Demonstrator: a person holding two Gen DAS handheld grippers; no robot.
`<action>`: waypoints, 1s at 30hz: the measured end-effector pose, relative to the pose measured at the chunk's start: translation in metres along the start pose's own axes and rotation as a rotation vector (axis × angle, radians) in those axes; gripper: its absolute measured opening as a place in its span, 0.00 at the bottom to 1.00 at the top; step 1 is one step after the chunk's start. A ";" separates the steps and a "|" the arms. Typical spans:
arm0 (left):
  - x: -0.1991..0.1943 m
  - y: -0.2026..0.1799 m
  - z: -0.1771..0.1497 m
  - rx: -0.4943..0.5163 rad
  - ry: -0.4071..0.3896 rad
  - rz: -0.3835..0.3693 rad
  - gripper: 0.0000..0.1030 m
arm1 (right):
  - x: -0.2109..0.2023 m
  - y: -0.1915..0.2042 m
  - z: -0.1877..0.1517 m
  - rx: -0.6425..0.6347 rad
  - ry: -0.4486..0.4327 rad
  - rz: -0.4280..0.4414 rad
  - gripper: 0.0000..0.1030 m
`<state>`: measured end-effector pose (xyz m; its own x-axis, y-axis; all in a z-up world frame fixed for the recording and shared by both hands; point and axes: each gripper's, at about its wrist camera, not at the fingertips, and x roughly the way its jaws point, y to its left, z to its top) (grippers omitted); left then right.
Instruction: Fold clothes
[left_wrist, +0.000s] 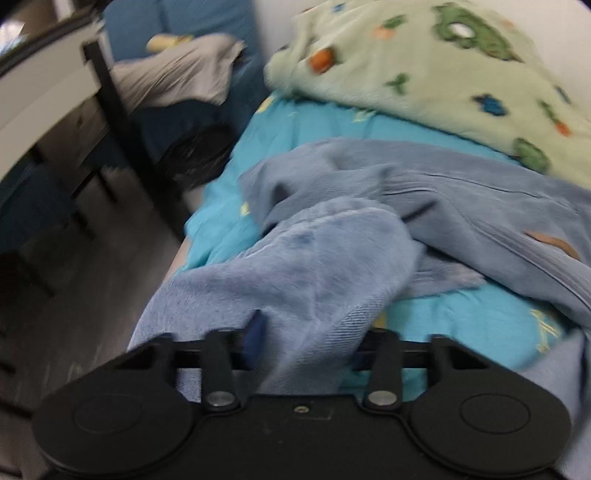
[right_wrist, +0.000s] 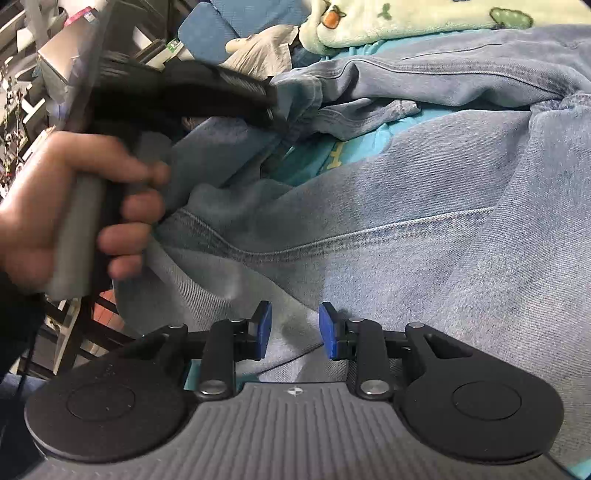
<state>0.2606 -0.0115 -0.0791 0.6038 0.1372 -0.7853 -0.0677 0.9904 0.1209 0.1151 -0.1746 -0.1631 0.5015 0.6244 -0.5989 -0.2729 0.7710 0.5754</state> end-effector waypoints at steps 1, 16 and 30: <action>-0.002 0.006 0.002 -0.032 -0.018 -0.001 0.18 | 0.001 -0.001 0.001 -0.007 -0.004 -0.004 0.30; -0.138 0.210 -0.054 -0.703 -0.423 -0.032 0.12 | -0.020 -0.003 0.001 0.007 -0.060 -0.026 0.30; -0.084 0.298 -0.109 -1.120 -0.193 -0.061 0.12 | -0.200 -0.066 0.032 0.328 -0.448 -0.243 0.36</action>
<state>0.1030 0.2746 -0.0429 0.7361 0.1792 -0.6527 -0.6470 0.4695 -0.6008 0.0591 -0.3543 -0.0639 0.8339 0.2669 -0.4831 0.1245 0.7618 0.6358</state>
